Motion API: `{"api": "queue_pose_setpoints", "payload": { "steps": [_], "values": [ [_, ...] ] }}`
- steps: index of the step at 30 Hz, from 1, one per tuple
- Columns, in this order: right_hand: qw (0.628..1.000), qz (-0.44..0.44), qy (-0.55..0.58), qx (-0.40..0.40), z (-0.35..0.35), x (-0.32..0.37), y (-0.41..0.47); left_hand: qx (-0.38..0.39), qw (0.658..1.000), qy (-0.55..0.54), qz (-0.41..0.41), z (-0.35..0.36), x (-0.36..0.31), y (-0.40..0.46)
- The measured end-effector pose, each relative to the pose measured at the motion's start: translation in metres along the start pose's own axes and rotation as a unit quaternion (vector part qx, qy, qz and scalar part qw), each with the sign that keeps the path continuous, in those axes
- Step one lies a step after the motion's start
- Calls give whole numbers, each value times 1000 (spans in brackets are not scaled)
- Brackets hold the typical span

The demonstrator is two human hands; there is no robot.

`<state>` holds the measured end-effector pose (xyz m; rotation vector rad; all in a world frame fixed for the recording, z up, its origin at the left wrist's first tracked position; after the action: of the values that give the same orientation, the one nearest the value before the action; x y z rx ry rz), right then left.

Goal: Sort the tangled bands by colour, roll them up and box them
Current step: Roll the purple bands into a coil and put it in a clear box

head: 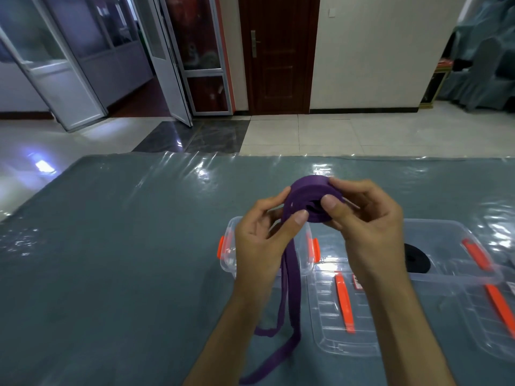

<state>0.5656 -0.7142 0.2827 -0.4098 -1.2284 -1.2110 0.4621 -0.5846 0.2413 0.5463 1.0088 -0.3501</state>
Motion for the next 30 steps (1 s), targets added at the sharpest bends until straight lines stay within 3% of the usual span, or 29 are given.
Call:
{"api": "queue_pose_setpoints", "payload": {
  "steps": [7, 12, 15, 19, 22, 26, 30],
  "values": [
    [998, 25, -54, 33, 5, -11, -7, -27, 998, 22, 58, -13, -13, 10],
    [999, -10, -23, 26, 5, 0, -7, 90, 992, 33, 77, -9, -29, 20],
    [998, 16, -36, 50, 8, -2, -7, 91, 988, 54, 110, -12, -37, 27],
    [997, -17, -66, 32, 8, 3, -9, 72, 994, 38, 76, -8, -31, 23],
    [998, -38, -48, -1, 5, 5, -13, 121, 990, 47, 59, -3, -34, 22],
    [999, 20, -38, 30, 7, 2, -15, 103, 990, 49, 86, -8, -42, 24],
    [997, -2, -50, 51, 10, 11, -17, 81, 995, 39, 35, -18, -32, 16]
  ]
}}
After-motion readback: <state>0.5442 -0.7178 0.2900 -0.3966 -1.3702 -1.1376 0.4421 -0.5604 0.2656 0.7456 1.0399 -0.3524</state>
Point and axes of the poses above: each hand's wrist, its own y-axis towards the middle knuckle, its own z-axis out of the palm, x = y × z, the point moved 6 cm from there along y, towards the middle knuckle, and after that the axes turned 10 degrees about -x, right-handed, at the moved point
